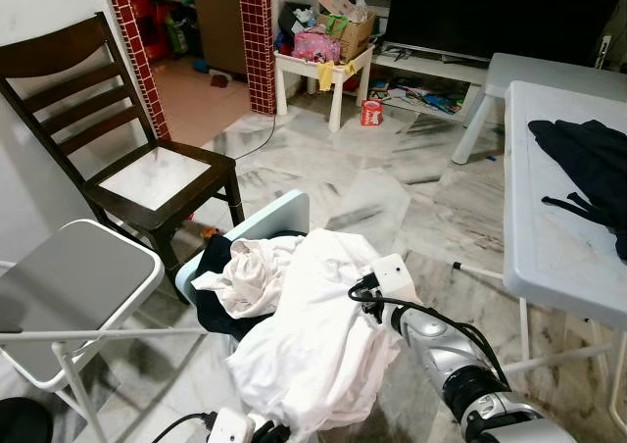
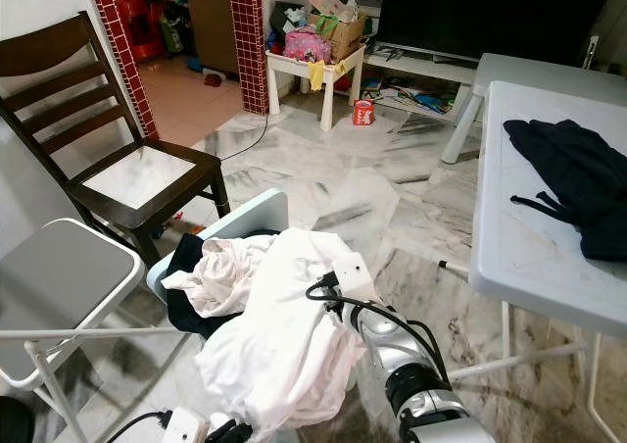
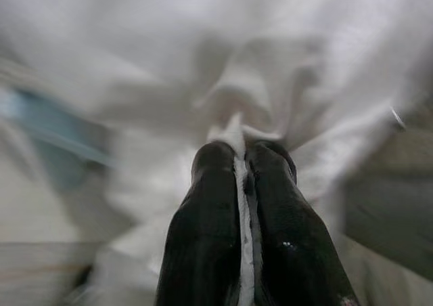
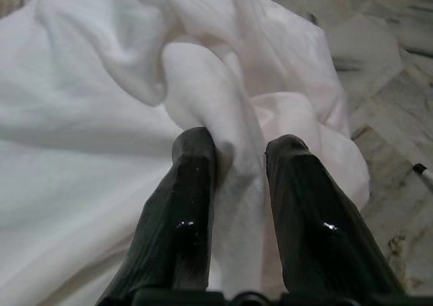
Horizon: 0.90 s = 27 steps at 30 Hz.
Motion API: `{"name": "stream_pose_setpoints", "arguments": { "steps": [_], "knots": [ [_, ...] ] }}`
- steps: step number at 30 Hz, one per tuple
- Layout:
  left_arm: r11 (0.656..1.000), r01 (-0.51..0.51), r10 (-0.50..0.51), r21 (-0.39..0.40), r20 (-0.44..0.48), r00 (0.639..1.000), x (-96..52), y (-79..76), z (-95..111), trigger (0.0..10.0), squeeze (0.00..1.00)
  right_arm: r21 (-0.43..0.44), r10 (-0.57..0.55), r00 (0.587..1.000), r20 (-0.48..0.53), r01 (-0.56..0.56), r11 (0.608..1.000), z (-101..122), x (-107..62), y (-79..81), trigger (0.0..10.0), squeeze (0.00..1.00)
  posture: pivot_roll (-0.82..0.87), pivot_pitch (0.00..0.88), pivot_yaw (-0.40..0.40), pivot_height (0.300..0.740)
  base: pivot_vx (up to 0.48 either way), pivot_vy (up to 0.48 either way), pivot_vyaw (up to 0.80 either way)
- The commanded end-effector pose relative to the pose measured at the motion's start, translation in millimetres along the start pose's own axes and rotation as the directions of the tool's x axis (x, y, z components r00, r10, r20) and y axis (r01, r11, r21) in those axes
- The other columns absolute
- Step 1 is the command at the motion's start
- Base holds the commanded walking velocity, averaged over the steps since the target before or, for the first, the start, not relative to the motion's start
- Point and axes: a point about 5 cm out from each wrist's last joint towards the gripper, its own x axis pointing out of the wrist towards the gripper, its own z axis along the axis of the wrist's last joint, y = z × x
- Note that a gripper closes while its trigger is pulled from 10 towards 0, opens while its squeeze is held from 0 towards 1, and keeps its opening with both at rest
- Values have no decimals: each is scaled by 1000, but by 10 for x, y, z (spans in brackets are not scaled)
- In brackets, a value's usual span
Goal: Hang hanger
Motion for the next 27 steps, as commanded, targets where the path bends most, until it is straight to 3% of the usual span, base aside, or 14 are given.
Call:
{"name": "stream_pose_setpoints", "arguments": {
  "steps": [1, 11, 15, 17, 18, 21, 22, 24, 25, 27],
  "knots": [
    [1000, -14, 13, 7, 69, 998, 71, 110, 256, 0, 0, 8, -15, 999, 34, 15, 1000, 104, 9, -41, 0, 0, -41, 1, -48, 740, 0, 0, 0],
    [995, -89, 82, 51, 133, 988, 72, 180, 389, 0, 0, 47, -38, 996, 79, 34, 998, 213, 9, -85, 0, 0, -39, 1, -47, 740, 0, 0, 0],
    [984, -150, 124, 95, 238, 963, 75, 217, 607, 0, 0, 80, -43, 989, 140, 32, 996, 357, 16, -82, 0, 0, -36, 1, -45, 740, 0, 0, 0],
    [978, -180, 139, 105, 319, 938, 94, 207, 782, 0, 0, 88, -46, 984, 174, 31, 996, 417, 11, -83, 0, 0, -34, 1, -44, 740, 0, 0, 0],
    [972, -201, 138, 119, 401, 906, 120, 158, 988, 0, 0, 104, -57, 975, 215, 35, 994, 472, -6, -101, 0, 0, -33, 1, -41, 740, 0, 0, 0],
    [967, -217, 128, 130, 488, 864, 149, 71, 1245, 0, 0, 121, -76, 966, 247, 47, 991, 493, -34, -140, 0, 0, -31, 0, -38, 740, 0, 0, 0],
    [967, -217, 128, 130, 488, 864, 149, 71, 1245, 0, 0, 121, -76, 966, 247, 47, 991, 493, -34, -140, 0, 0, -31, 0, -38, 740, 0, 0, 0],
    [958, -247, 123, 146, 568, 814, 175, -11, 1529, 0, 0, 150, -111, 954, 277, 71, 986, 502, -70, -199, 0, 0, -26, 0, -30, 740, 0, 0, 0],
    [958, -247, 123, 146, 568, 814, 175, -11, 1529, 0, 0, 150, -111, 954, 277, 71, 986, 502, -70, -199, 0, 0, -26, 0, -30, 740, 0, 0, 0],
    [950, -273, 126, 151, 614, 779, 178, -51, 1740, 0, 0, 172, -133, 945, 299, 84, 981, 527, -93, -231, 0, 0, -22, 0, -23, 740, 0, 0, 0]
  ]
}}
